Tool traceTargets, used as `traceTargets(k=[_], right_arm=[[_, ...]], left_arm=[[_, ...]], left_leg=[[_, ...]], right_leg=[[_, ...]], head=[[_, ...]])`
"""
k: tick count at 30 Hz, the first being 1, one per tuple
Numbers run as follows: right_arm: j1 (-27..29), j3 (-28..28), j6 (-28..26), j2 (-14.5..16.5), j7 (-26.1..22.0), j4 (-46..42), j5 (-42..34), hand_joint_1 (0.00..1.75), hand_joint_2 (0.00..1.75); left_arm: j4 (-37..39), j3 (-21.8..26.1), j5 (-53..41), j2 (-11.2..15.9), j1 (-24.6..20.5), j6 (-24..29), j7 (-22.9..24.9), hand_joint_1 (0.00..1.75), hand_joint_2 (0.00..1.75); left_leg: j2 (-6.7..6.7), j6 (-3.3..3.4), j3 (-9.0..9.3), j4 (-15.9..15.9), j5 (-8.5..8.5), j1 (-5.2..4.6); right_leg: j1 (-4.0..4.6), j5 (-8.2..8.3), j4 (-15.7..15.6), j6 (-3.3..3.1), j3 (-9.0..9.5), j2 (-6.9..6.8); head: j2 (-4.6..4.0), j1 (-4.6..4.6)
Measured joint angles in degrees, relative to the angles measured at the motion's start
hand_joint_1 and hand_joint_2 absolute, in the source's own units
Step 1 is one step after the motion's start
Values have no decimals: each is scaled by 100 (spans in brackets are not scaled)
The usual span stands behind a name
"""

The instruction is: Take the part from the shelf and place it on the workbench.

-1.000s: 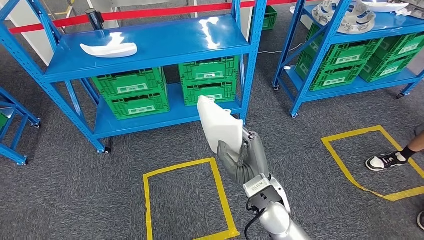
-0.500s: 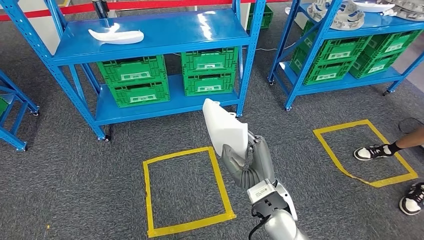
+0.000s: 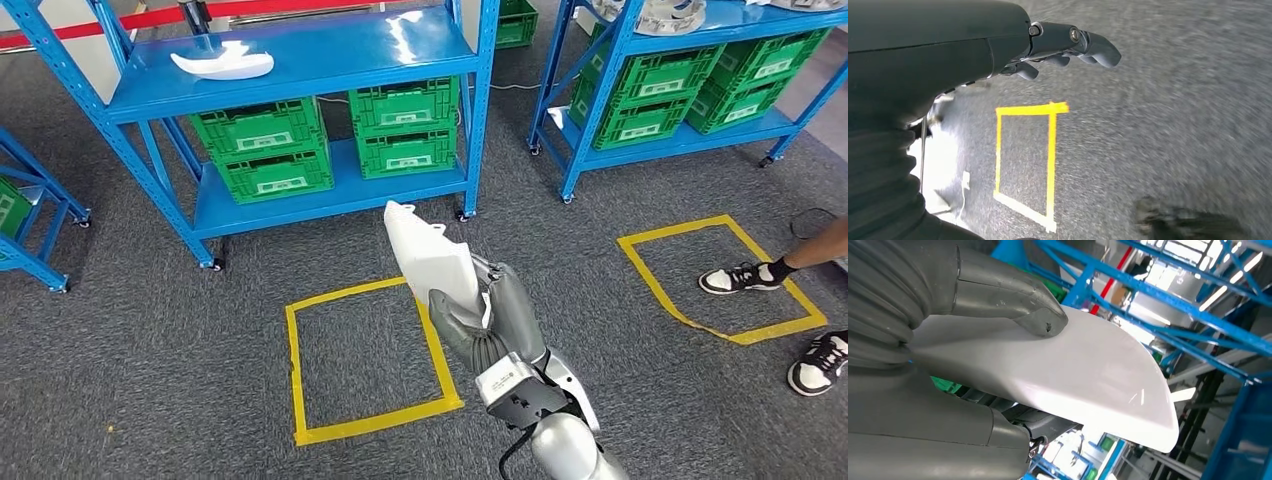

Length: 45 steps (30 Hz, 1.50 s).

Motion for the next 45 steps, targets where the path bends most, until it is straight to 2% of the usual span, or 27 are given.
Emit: traceTargets(k=[2, 4, 6, 8, 9, 12, 13, 14, 15, 17, 18, 20, 21, 23, 24, 25, 27, 29, 30, 31, 33, 35, 36, 38, 40, 43, 45], right_arm=[[-19, -44, 16, -11, -37, -1, 10, 175, 175], [-49, -70, 23, -12, -48, -4, 87, 175, 175], [-67, -75, 51, -11, -40, -7, 207, 175, 175], [-62, -94, 76, -9, -27, -8, 286, 175, 175], [-55, -114, 84, -8, -22, -8, 302, 175, 175], [-50, -201, 129, -7, -24, -9, 320, 175, 175], [-51, -225, 162, -6, -38, -9, 319, 175, 175], [-50, -243, 196, -4, -61, -9, 311, 175, 175], [-53, -257, 232, 0, -97, -9, 293, 175, 175], [-84, -284, 283, 19, -174, -9, 242, 175, 175], [-118, -295, 300, 36, -212, -9, 214, 175, 175], [-175, -308, 308, 87, -267, -10, 171, 175, 175], [-185, -316, 306, 115, -286, -12, 158, 175, 175], [-153, -335, 301, 165, -303, -27, 150, 175, 175], [-133, -342, 303, 188, -305, -39, 140, 175, 175], [-116, -345, 311, 218, -305, -51, 110, 175, 175], [-97, -348, 351, 278, -293, -60, 15, 175, 175], [-74, -350, 397, 314, -281, -32, -90, 175, 175], [-59, -353, 411, 324, -287, -8, -140, 175, 175], [-44, -355, 417, 334, -307, 19, -187, 175, 175], [-18, -358, 416, 366, -368, 66, -252, 175, 175], [2, -360, 404, 410, -445, 102, -266, 175, 175], [21, -360, 394, 431, -491, 113, -267, 175, 175], [79, -361, 380, 453, -580, 122, -297, 175, 175], [131, -363, 388, 459, -654, 125, -396, 175, 175], [193, -381, 419, 471, -746, 158, -576, 175, 175], [252, -402, 396, 473, -833, 222, -613, 175, 175]], left_arm=[[-2, 60, 77, 37, 1, 37, -1, 0, 175], [-7, 119, 158, 58, -7, 75, 64, 0, 175], [-10, 196, 224, 64, -11, 113, 212, 0, 175], [-7, 258, 230, 54, 13, 103, 303, 0, 175], [-6, 274, 221, 49, 28, 80, 295, 0, 175], [-6, 312, 210, 40, 28, -37, 119, 0, 175], [-7, 322, 226, 38, 22, -86, 12, 0, 175], [-7, 336, 249, 35, 18, -131, -110, 0, 175], [-8, 353, 282, 34, 16, -163, -238, 0, 175], [-8, 392, 336, 34, 3, -186, -429, 0, 175], [-9, 407, 351, 34, -10, -188, -491, 0, 175], [-17, 425, 330, 36, -57, -207, -568, 0, 175], [-23, 428, 299, 38, -90, -224, -591, 0, 175], [-35, 431, 217, 49, -167, -267, -615, 0, 175], [-40, 431, 181, 54, -194, -285, -625, 0, 175], [-44, 431, 154, 58, -209, -300, -635, 0, 175], [-47, 431, 136, 63, -205, -312, -656, 0, 175], [-47, 431, 136, 74, -173, -319, -692, 0, 175], [-47, 431, 136, 80, -152, -323, -720, 0, 175], [-49, 431, 137, 85, -129, -325, -745, 0, 175], [-53, 431, 141, 98, -87, -303, -748, 0, 175], [-54, 433, 135, 112, -46, -243, -640, 0, 175], [-54, 435, 114, 126, -29, -209, -544, 0, 175], [-56, 437, 48, 146, 1, -150, -364, 0, 175], [-62, 438, 3, 175, 23, -112, -291, 0, 175], [-80, 453, 4, 241, 71, -93, -404, 0, 175], [-84, 463, 4, 275, 98, -98, -546, 0, 175]], left_leg=[[-1, -5, 483, -454, 262, 14], [-14, 22, 1098, -1288, 153, 1], [-31, 94, 1319, -1721, -14, -31], [-15, 205, 1226, -1744, 51, -34], [0, 262, 1173, -1744, 109, -31], [26, 355, 957, -1734, 299, -24], [35, 359, 871, -1722, 358, -28], [53, 359, 781, -1706, 416, -31], [80, 355, 685, -1685, 468, -32], [156, 333, 526, -1633, 559, -32], [192, 310, 470, -1601, 593, -38], [275, 243, 421, -1558, 648, -47], [322, 202, 419, -1555, 675, -44], [377, 117, 420, -1554, 700, -25], [325, 77, 395, -1490, 633, -16], [240, 43, 335, -1324, 483, -11], [57, -1, 110, -668, 25, -5], [9, -10, -68, -56, -248, -6], [1, -2, -34, -9, -221, -8], [-14, 13, 112, -192, -99, -8], [-164, 64, 607, -976, 179, -9], [-343, 100, 928, -1525, 280, -14], [-375, 116, 967, -1602, 261, -22], [-275, 167, 958, -1654, 291, -12], [-150, 241, 945, -1701, 333, 23], [61, 284, 889, -1704, 357, 33], [211, 281, 856, -1679, 359, 36]], right_leg=[[-13, 116, 91, 47, -216, -9], [-10, 207, 189, 108, -384, -16], [-5, 305, 219, 165, -454, -26], [-24, 331, 231, 233, -497, -16], [-36, 206, 317, 271, -540, -7], [-53, -606, 1187, 349, -784, 13], [-54, -768, 1555, 359, -852, 16], [-54, -781, 1822, 363, -866, 19], [-53, -658, 1920, 362, -804, 20], [-52, -325, 1513, 347, -375, -35], [-38, -307, 1080, 332, -51, -111], [2, -480, 324, 256, 436, -239], [27, -567, 141, 213, 519, -247], [32, -532, 72, 123, 484, -175], [24, -486, 59, 77, 460, -133], [11, -436, 45, 34, 431, -91], [2, -352, 50, -21, 347, 11], [14, -294, 81, -31, 251, 123], [18, -275, 105, -27, 208, 181], [21, -262, 131, -20, 172, 239], [22, -246, 181, 4, 129, 344], [18, -217, 216, 54, 92, 432], [13, -197, 219, 91, 67, 477], [12, -167, 224, 161, 23, 541], [27, -293, 414, 217, -100, 404], [-6, -810, 1431, 303, -591, 147], [-48, -891, 1804, 351, -743, 104]], head=[[0, 0], [0, 2], [0, 7], [0, 5], [0, 5], [0, 10], [0, 11], [0, 10], [0, 11], [0, 12], [0, 15], [0, 19], [0, 21], [0, 24], [0, 20], [0, 16], [0, 7], [0, 8], [0, 8], [0, 8], [0, 9], [0, 10], [0, 12], [0, 10], [0, 31], [0, 73], [0, 75]])
